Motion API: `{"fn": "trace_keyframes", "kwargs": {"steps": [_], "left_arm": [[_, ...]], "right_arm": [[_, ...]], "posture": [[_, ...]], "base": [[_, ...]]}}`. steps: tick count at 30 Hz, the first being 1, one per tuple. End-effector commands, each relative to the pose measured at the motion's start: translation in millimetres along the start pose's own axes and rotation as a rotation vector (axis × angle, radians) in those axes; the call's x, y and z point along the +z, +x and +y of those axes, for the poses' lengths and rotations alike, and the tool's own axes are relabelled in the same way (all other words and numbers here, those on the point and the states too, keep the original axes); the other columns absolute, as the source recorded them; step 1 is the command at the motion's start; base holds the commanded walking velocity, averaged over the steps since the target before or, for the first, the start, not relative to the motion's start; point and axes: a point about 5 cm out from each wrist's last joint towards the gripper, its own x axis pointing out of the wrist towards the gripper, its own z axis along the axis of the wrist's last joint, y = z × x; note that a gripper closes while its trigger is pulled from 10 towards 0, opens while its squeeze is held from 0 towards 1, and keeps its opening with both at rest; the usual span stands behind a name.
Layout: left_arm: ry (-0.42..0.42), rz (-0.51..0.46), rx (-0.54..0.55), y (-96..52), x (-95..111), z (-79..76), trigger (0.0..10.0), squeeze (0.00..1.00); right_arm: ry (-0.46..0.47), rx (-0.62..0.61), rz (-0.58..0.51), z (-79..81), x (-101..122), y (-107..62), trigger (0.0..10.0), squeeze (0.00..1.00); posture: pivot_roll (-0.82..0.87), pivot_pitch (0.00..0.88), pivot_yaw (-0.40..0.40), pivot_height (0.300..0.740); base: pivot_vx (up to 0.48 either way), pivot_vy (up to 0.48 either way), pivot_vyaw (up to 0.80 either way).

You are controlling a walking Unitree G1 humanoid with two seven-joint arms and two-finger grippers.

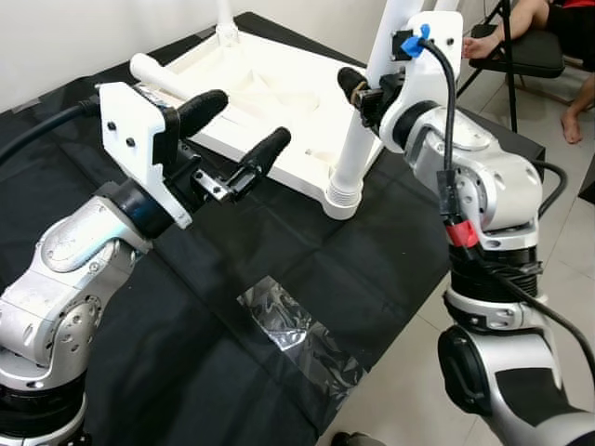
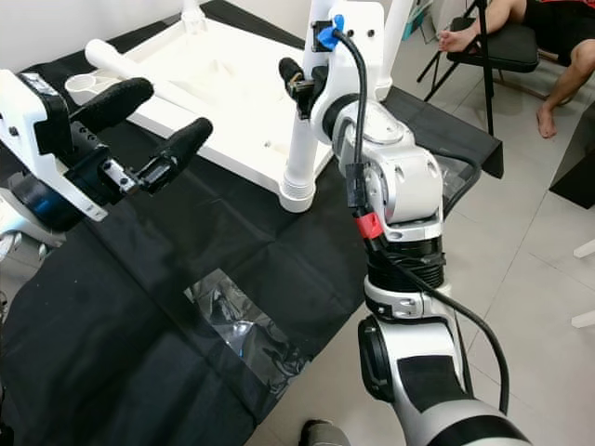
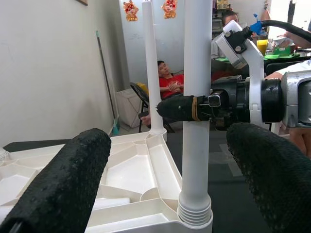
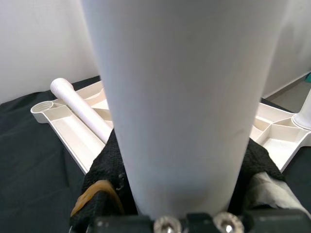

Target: Building children table

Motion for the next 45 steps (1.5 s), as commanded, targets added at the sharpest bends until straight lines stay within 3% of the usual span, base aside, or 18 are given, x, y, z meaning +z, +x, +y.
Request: {"fn": "trace_keyframes", "kwargs": {"steps": [1, 7, 12, 18, 28, 29, 31, 34, 35, 36, 40, 41, 43, 45], "left_arm": [[0.009, -0.006, -0.01, -0.6, 3, -2.9, 10.0, 0.0], [0.004, -0.007, -0.006, 0.2, 1, -3.9, 10.0, 0.0], [0.003, -0.009, -0.002, 0.3, 1, -4.2, 10.0, 0.0], [0.004, -0.014, -0.001, 1.7, 2, -3.9, 10.0, 0.0], [0.012, -0.022, 0.0, 2.0, 3, -2.3, 10.0, 0.0], [0.012, -0.024, 0.004, 2.3, 2, -2.2, 10.0, 0.0], [0.012, -0.024, 0.007, 2.3, 1, -2.1, 10.0, 0.0], [0.007, -0.022, 0.038, 1.8, -2, 0.4, 10.0, 0.0], [0.007, -0.022, 0.038, 1.8, -2, 0.4, 10.0, 0.0], [-0.007, -0.012, 0.079, 1.6, -8, 3.3, 10.0, 0.0], [-0.028, 0.005, 0.124, 1.2, -16, 4.4, 10.0, 0.0], [-0.052, 0.035, 0.176, 0.7, -29, 1.8, 10.0, 0.0], [-0.052, 0.035, 0.176, 0.7, -29, 1.8, 10.0, 0.0], [-0.081, 0.072, 0.212, -0.9, -41, -1.6, 10.0, 0.0]], "right_arm": [[0.014, -0.084, 0.263, -19.0, -57, 3.5, 10.0, 0.0], [0.032, -0.152, 0.304, -26.4, -62, 2.8, 10.0, 0.0], [0.137, -0.345, 0.261, -24.0, -75, -1.3, 10.0, 0.0], [0.177, -0.405, 0.277, 13.7, -98, -9.6, 10.0, 0.0], [0.194, -0.459, 0.206, -1.3, -83, -3.7, 10.0, 0.0], [0.185, -0.44, 0.109, -7.4, -68, -1.4, 10.0, 0.0], [0.183, -0.432, 0.047, -11.7, -57, -0.7, 10.0, 0.0], [0.14, -0.392, -0.197, -26.3, -12, -3.3, 10.0, 0.0], [0.14, -0.392, -0.197, -26.3, -12, -3.3, 10.0, 0.0], [0.058, -0.333, -0.354, -31.9, 18, -8.3, 10.0, 0.0], [0.039, -0.253, -0.44, -32.3, 36, -12.8, 10.0, 0.0], [0.055, -0.104, -0.501, -25.2, 47, -18.8, 10.0, 0.0], [0.055, -0.104, -0.501, -25.2, 47, -18.8, 10.0, 0.0], [0.057, 0.004, -0.535, -18.2, 51, -22.1, 10.0, 0.0]], "posture": [[-0.03, 0.241, -0.018, 0.74], [-0.03, 0.239, -0.021, 0.74], [-0.03, 0.239, -0.023, 0.74], [-0.03, 0.234, -0.016, 0.74], [-0.03, 0.214, -0.017, 0.74], [-0.03, 0.204, -0.019, 0.74], [-0.03, 0.197, -0.019, 0.74], [-0.03, 0.178, -0.023, 0.74], [-0.03, 0.178, -0.023, 0.74], [-0.04, 0.162, -0.023, 0.74], [-0.04, 0.14, -0.023, 0.74], [-0.04, 0.114, -0.023, 0.74], [-0.04, 0.114, -0.023, 0.74], [-0.04, 0.084, -0.024, 0.74]], "base": [[0.0, 0.0, 0.0], [0.0, 0.0, 0.0], [0.0, 0.0, 0.0], [0.0, 0.0, 0.0], [0.0, 0.0, 0.0], [0.0, 0.0, 0.0], [0.0, 0.0, 0.0], [0.0, 0.0, 0.0], [0.0, 0.0, 0.0], [0.0, 0.0, 0.0], [0.0, 0.0, 0.0], [0.0, 0.0, 0.0], [0.0, 0.0, 0.0], [0.0, 0.0, 0.0]]}}
